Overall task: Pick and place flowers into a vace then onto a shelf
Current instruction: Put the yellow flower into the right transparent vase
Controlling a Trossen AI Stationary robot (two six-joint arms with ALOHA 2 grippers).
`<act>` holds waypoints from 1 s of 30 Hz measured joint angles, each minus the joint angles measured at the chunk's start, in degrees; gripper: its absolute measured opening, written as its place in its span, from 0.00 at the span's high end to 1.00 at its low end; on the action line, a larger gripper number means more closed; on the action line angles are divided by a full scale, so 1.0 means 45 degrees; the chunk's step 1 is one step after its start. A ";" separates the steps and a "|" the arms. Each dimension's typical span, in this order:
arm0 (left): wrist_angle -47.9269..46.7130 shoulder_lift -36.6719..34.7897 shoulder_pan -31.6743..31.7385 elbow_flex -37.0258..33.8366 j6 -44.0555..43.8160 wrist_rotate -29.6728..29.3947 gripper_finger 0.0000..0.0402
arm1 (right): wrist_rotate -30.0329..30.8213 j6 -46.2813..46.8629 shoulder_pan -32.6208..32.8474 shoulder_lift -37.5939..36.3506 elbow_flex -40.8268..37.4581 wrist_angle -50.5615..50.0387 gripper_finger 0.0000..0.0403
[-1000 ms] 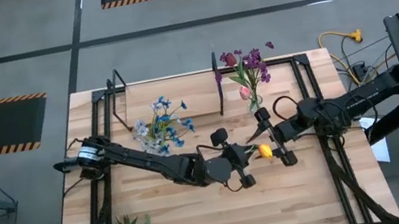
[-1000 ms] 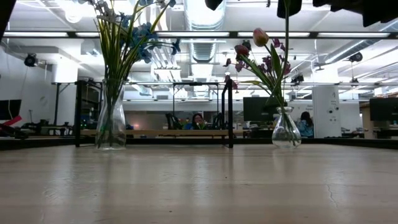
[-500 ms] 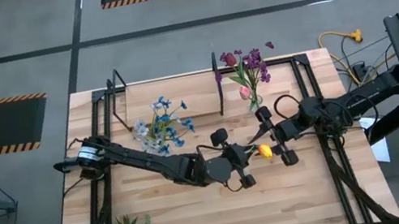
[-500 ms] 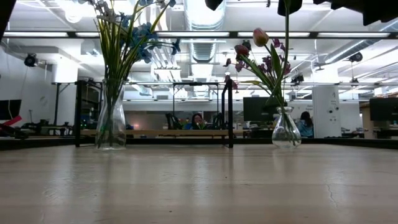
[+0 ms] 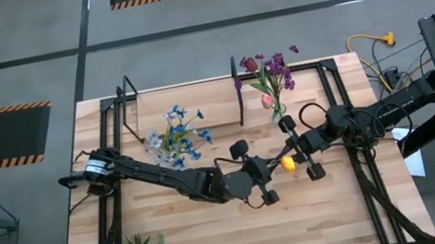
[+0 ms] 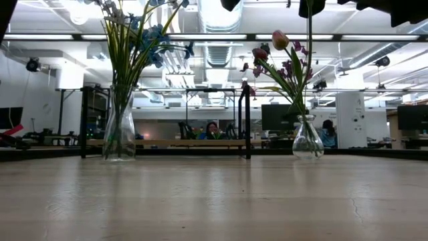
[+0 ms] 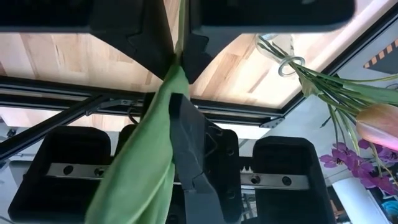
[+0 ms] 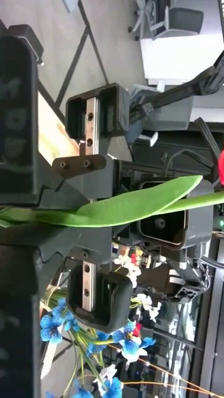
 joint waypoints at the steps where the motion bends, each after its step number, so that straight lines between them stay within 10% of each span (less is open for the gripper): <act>1: 0.0000 0.0000 0.0000 -0.0005 0.0000 0.0000 0.96 | 0.0000 -0.0009 -0.0004 0.0000 0.0000 0.0000 0.97; 19: -0.1525 -0.2398 -0.1036 -0.0551 0.1103 0.0040 0.75 | 0.0738 -0.0324 -0.0010 -0.1718 -0.0019 -0.1728 0.97; 27: -0.0078 -0.5209 -0.1483 -0.4130 0.0627 0.0101 0.75 | 0.1333 -0.0437 -0.0005 -0.3069 -0.0024 -0.3351 0.97; 30: 0.1965 -0.6633 -0.1682 -0.6347 0.0667 0.1974 0.75 | 0.1400 -0.0431 -0.0010 -0.3491 -0.0044 -0.3965 0.97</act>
